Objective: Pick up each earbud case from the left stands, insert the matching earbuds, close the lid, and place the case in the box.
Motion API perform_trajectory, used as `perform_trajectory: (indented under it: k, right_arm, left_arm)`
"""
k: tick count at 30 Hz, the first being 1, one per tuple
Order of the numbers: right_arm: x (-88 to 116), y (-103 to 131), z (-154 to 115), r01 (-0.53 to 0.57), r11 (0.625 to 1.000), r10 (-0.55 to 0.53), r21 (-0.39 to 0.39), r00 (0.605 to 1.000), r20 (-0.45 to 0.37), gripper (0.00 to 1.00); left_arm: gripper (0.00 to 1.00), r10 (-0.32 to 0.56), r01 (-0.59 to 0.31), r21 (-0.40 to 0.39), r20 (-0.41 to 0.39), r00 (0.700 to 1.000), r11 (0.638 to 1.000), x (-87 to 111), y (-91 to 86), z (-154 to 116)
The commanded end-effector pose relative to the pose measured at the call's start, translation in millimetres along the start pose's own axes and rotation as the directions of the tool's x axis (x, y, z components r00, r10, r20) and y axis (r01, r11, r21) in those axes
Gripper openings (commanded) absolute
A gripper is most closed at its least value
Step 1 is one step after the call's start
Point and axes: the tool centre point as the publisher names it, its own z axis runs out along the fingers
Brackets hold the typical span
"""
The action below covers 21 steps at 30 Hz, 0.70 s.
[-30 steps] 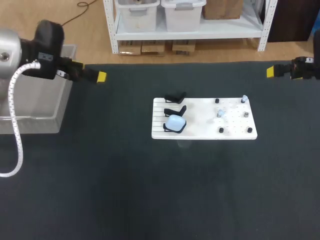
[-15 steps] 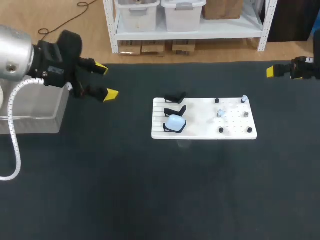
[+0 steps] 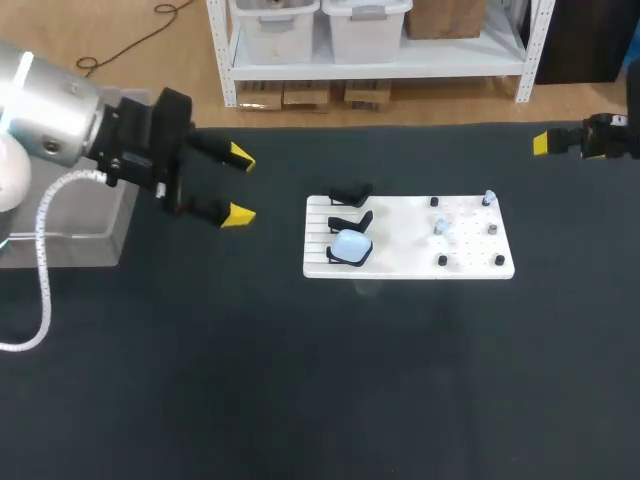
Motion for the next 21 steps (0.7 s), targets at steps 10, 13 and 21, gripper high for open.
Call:
perform_trajectory:
  k: [10,13,21]
  right_arm:
    - [0.0,-0.2,-0.2,0.000,1.000,0.000,-0.001,1.000,0.000,1.00]
    - [0.0,-0.2,-0.2,0.000,1.000,0.000,-0.001,1.000,0.000,1.00]
    - [0.0,-0.2,-0.2,0.000,1.000,0.000,-0.001,1.000,0.000,1.00]
  left_arm:
    - [1.00,0.017,-0.018,0.124,0.012,1.000,0.992,17.6,-4.3,56.4]
    - [1.00,0.021,-0.025,0.135,0.026,0.999,0.991,18.4,-7.3,65.9]
    - [1.00,0.027,-0.034,0.161,0.043,0.999,0.986,21.6,-10.0,94.1]
